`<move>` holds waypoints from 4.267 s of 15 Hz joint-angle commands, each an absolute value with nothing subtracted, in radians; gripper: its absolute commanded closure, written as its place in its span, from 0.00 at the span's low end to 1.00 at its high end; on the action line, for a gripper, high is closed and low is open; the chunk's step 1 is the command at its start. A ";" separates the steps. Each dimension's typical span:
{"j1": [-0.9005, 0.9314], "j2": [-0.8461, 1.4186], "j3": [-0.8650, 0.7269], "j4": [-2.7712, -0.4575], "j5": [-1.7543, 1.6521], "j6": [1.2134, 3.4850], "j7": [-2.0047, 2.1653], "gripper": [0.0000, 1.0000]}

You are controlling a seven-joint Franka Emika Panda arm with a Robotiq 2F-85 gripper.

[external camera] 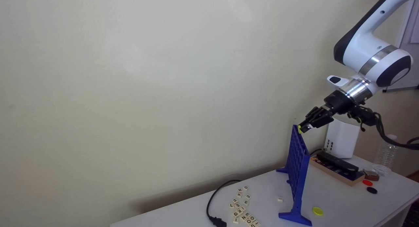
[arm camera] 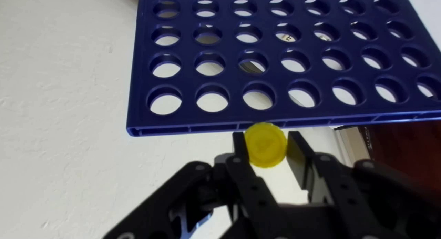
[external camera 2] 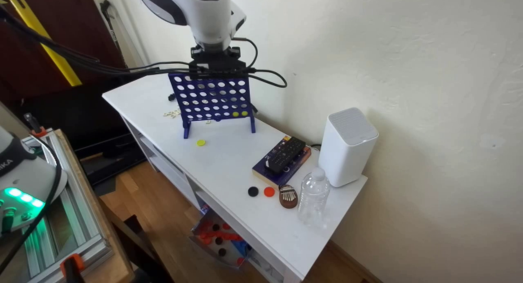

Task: Put the yellow circular object inside the blue frame

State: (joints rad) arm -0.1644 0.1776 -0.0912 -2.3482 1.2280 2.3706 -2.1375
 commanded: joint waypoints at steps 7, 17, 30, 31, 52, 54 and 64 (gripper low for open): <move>-0.163 0.206 -0.101 -2.329 1.280 2.336 -2.192 0.91; -0.163 0.232 -0.101 -2.315 1.277 2.340 -2.191 0.91; -0.162 0.242 -0.104 -2.312 1.261 2.342 -2.176 0.91; -0.161 0.243 -0.104 -2.310 1.259 2.343 -2.173 0.91; -0.164 0.220 -0.105 -2.320 1.247 2.301 -2.150 0.00; -0.165 0.207 -0.106 -2.330 1.252 2.285 -2.152 0.00; -0.158 0.064 -0.143 -2.415 1.217 2.295 -2.039 0.00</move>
State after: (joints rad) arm -0.1662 0.1522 -0.1307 -2.3495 1.2458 2.2686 -2.1158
